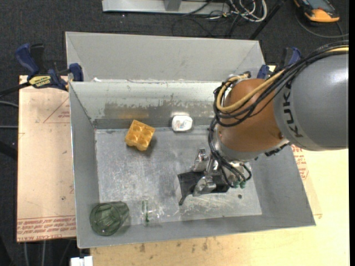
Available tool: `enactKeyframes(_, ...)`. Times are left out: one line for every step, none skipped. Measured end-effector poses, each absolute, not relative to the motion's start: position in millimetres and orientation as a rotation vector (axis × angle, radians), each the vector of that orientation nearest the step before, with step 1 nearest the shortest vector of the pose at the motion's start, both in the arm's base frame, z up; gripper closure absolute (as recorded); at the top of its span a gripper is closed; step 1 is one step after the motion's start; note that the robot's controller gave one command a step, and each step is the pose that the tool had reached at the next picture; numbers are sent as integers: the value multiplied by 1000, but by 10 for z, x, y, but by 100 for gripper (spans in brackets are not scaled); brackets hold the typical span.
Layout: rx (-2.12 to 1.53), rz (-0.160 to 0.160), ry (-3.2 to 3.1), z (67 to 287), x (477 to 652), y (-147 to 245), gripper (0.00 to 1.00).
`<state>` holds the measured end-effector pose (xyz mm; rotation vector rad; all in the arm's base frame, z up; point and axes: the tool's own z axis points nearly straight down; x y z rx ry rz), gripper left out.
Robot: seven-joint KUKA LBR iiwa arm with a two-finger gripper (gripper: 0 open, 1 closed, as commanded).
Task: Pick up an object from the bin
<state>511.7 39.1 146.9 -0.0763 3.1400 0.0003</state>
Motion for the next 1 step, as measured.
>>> enactKeyframes(47, 1, 3144, 2418, 5138, 263, 100)
